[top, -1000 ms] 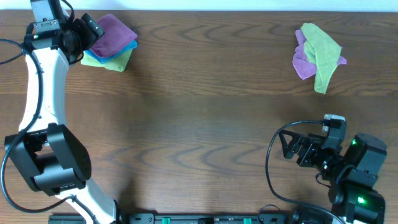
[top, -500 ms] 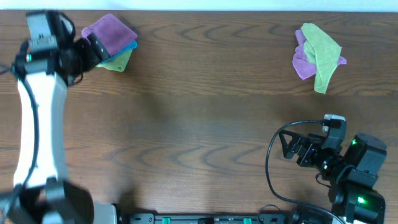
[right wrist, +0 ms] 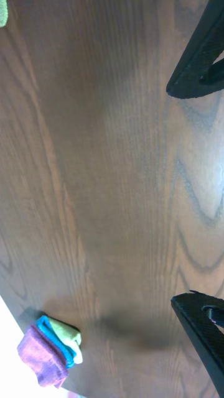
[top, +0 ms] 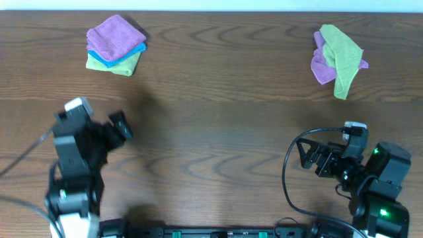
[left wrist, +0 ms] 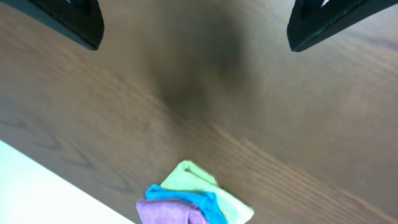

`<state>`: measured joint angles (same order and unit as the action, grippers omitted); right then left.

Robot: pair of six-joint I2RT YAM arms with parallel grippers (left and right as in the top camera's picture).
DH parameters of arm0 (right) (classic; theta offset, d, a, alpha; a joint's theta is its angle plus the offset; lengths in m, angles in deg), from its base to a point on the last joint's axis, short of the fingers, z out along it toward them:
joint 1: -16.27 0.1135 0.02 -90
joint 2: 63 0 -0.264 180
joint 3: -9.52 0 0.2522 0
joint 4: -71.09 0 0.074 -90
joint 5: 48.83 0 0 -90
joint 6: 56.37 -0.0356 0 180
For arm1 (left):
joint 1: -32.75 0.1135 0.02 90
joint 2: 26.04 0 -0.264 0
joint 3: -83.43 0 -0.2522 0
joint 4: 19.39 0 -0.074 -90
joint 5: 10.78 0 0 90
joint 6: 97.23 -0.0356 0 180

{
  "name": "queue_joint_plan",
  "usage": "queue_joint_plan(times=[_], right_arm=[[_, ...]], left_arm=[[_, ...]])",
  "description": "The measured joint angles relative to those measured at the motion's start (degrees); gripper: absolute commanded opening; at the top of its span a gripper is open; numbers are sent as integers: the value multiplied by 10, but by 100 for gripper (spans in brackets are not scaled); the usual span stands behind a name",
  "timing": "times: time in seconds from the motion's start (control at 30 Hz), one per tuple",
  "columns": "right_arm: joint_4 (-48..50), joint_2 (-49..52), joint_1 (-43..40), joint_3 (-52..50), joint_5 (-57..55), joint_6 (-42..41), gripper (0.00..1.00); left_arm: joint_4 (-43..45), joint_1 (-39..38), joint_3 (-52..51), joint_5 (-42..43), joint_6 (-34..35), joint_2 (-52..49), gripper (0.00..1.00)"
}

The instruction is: Fold the cloth

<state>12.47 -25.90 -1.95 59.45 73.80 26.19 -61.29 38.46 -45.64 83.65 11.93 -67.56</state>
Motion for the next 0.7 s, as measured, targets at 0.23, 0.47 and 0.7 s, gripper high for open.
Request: queue_joint_plan(times=[0.23,0.47,0.7], right_arm=[[0,0,0,0,0,0,99],[0,0,0,0,0,0,99],[0,0,0,0,0,0,99]], left_arm=[[-21,-61,-140,-88,-14,193,95],[-120,-86,-199,-115,-62,311,95],[-194,-86,-200,-122,-94,362,96]])
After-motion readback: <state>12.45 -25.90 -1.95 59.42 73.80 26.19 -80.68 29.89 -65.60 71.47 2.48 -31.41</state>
